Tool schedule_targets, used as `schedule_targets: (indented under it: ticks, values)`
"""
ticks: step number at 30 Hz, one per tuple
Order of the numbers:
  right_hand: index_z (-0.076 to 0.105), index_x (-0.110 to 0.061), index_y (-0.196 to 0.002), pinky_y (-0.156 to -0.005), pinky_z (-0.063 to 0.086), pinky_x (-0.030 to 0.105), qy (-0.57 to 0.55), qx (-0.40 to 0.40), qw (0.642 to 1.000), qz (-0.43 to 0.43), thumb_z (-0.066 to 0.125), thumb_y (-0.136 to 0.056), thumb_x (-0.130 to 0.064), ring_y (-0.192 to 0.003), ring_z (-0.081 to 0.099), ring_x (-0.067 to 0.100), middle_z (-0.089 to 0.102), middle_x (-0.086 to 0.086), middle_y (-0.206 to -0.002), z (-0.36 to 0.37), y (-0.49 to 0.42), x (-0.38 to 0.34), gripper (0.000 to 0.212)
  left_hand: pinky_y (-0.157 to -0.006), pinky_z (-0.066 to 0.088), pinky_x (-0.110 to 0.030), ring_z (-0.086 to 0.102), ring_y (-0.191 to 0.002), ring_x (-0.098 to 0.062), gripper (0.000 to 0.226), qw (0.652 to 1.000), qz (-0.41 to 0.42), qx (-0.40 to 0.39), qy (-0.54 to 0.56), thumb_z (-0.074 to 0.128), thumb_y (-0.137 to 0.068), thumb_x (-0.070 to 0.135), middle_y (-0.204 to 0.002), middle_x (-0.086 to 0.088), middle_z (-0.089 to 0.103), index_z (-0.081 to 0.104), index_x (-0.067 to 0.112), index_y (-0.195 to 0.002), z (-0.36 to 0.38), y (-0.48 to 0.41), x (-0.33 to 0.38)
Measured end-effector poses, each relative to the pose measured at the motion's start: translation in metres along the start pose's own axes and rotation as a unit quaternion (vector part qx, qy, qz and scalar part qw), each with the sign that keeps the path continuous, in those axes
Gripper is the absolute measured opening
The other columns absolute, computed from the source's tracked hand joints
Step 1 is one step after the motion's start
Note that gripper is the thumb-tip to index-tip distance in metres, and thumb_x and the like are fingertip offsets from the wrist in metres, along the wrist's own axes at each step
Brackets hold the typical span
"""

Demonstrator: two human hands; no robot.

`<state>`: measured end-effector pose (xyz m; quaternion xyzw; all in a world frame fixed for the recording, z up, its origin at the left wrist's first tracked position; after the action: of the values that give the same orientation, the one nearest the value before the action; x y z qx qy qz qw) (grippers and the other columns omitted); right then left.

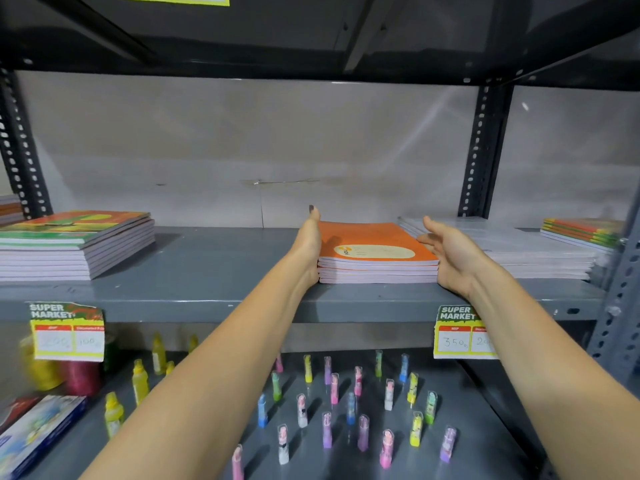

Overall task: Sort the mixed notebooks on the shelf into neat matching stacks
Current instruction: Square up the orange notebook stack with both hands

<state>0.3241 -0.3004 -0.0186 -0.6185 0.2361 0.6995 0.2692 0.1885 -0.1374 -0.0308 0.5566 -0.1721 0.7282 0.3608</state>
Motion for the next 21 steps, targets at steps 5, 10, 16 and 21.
schedule_targets:
  ticks: [5,10,16,21]
  values:
    - [0.054,-0.007,-0.112,-0.079,0.049,0.038,-0.036,-0.004,0.999,0.006,0.046,-0.095,-0.04,-0.077,0.06,0.02,0.06,0.009,-0.096,0.02,0.008,0.004,0.038,-0.065,0.058,-0.045,0.073,-0.088,-0.037,0.101,1.0,0.001,0.011,-0.01,0.038,-0.065,0.082,-0.123,-0.017,0.064,0.036,0.017,-0.142,-0.018,0.011,0.008]
    - [0.055,-0.01,-0.08,-0.062,0.049,0.032,-0.06,-0.007,0.998,0.012,0.045,-0.096,-0.035,-0.062,0.059,0.018,0.059,0.004,-0.068,0.06,0.008,0.012,0.032,-0.074,0.059,-0.048,0.069,-0.099,-0.036,0.108,0.999,-0.006,0.027,-0.021,0.039,-0.059,0.085,-0.138,-0.012,0.054,0.031,0.018,-0.144,-0.058,0.016,0.023]
    - [0.051,-0.014,-0.065,-0.053,0.044,0.028,-0.036,-0.042,0.998,-0.003,0.04,-0.098,-0.025,-0.036,0.06,0.008,0.061,-0.006,-0.04,0.122,0.008,0.02,0.037,-0.095,0.052,-0.049,0.067,-0.104,-0.034,0.078,0.996,0.007,0.069,-0.051,0.028,-0.079,0.077,-0.114,-0.016,0.068,0.053,0.004,-0.091,-0.107,0.035,0.044]
    - [0.055,-0.013,-0.061,-0.055,0.047,0.03,-0.034,-0.047,0.998,-0.01,0.043,-0.098,-0.023,-0.045,0.063,0.013,0.065,0.0,-0.049,0.139,0.014,0.019,0.04,-0.071,0.059,-0.044,0.069,-0.089,-0.033,0.079,0.999,0.005,0.027,-0.038,0.028,-0.081,0.075,-0.119,-0.018,0.066,0.054,0.005,-0.105,-0.122,0.035,0.044]
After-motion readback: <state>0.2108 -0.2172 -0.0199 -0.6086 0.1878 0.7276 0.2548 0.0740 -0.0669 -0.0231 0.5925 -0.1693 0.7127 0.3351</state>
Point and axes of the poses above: each hand's wrist, its own y-axis away from the middle knuckle, its own z-axis out of the palm, x = y × z, the point moved 2 cm from there along -y, towards the middle knuckle
